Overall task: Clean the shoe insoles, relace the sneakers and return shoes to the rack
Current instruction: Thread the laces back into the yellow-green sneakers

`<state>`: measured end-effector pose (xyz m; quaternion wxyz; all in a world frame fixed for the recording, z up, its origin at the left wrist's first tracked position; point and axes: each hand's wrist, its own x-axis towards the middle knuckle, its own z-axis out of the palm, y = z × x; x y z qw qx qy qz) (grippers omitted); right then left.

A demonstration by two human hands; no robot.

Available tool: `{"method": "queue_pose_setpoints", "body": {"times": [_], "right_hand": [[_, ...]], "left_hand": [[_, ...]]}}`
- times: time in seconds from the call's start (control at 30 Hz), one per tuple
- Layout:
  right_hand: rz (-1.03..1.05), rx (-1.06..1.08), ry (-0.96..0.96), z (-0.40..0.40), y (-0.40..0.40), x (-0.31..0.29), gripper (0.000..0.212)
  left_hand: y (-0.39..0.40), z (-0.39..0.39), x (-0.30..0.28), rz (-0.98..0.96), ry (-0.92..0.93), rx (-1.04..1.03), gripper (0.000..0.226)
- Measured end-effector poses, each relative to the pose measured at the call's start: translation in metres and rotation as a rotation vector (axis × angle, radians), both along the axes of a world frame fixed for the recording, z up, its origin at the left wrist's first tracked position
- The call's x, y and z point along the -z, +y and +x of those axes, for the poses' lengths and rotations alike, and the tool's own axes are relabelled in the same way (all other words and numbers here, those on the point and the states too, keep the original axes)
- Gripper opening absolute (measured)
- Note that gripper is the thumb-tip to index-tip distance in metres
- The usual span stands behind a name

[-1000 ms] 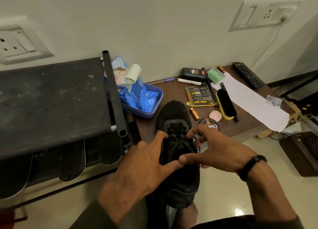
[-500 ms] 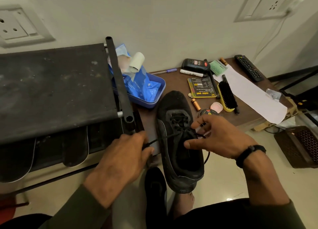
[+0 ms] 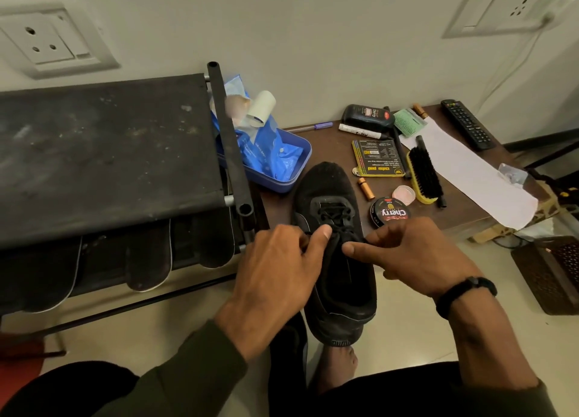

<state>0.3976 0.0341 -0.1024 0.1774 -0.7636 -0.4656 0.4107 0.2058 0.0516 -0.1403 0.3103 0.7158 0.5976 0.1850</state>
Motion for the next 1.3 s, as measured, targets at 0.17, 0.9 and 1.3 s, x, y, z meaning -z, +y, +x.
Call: {"method": "queue_pose_setpoints", "body": {"times": [0.17,0.9,1.3], "right_hand": [[0.097,0.164,0.133,-0.001,0.004,0.005,0.040],[0.251,0.893,0.998,-0.006,0.006,0.013,0.022],[0.632,0.925,0.925,0.008,-0.019,-0.031,0.018]], "left_hand": [[0.013,0.015,0.003,-0.073,-0.374,-0.086,0.024],[0.010,0.017,0.005,-0.400,-0.903,-0.337,0.016],[0.009,0.012,-0.020,-0.473,-0.972,-0.375,0.024]]}}
